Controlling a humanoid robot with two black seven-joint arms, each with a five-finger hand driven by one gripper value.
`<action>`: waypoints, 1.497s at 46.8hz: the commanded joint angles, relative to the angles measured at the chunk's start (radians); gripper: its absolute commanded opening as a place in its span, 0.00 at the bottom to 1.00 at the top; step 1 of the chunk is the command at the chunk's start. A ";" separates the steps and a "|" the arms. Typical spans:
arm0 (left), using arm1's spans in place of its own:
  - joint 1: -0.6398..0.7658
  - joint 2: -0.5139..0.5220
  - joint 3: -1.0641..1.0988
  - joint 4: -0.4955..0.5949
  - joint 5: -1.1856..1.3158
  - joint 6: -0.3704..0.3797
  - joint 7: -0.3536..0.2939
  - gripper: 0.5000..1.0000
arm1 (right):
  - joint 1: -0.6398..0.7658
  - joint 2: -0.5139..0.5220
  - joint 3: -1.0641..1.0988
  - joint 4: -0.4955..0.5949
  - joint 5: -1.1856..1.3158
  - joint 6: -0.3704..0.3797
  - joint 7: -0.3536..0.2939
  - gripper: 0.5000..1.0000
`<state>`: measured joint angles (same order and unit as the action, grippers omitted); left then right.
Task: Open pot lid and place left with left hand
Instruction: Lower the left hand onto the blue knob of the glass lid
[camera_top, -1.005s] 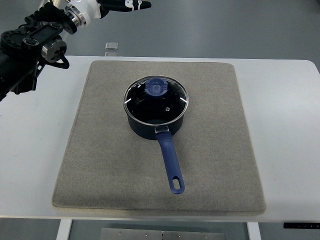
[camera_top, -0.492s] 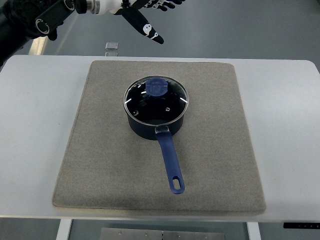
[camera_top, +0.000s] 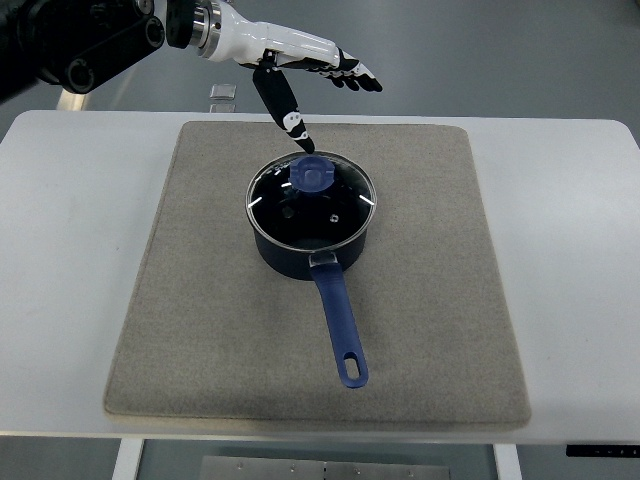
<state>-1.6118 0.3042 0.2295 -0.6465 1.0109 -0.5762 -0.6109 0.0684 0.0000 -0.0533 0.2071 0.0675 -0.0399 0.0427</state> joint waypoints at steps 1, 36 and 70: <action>-0.002 0.029 -0.007 -0.044 0.081 0.007 0.000 0.98 | 0.001 0.000 0.001 0.000 0.000 0.000 0.000 0.83; -0.017 0.069 -0.036 -0.196 0.258 0.079 0.000 0.98 | 0.001 0.000 0.000 0.000 0.000 0.000 0.000 0.83; -0.042 0.055 -0.036 -0.280 0.529 0.134 0.000 0.98 | -0.001 0.000 0.001 0.000 0.000 0.000 0.000 0.83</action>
<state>-1.6512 0.3581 0.1953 -0.9122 1.5131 -0.4416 -0.6110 0.0677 0.0000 -0.0530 0.2071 0.0675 -0.0399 0.0430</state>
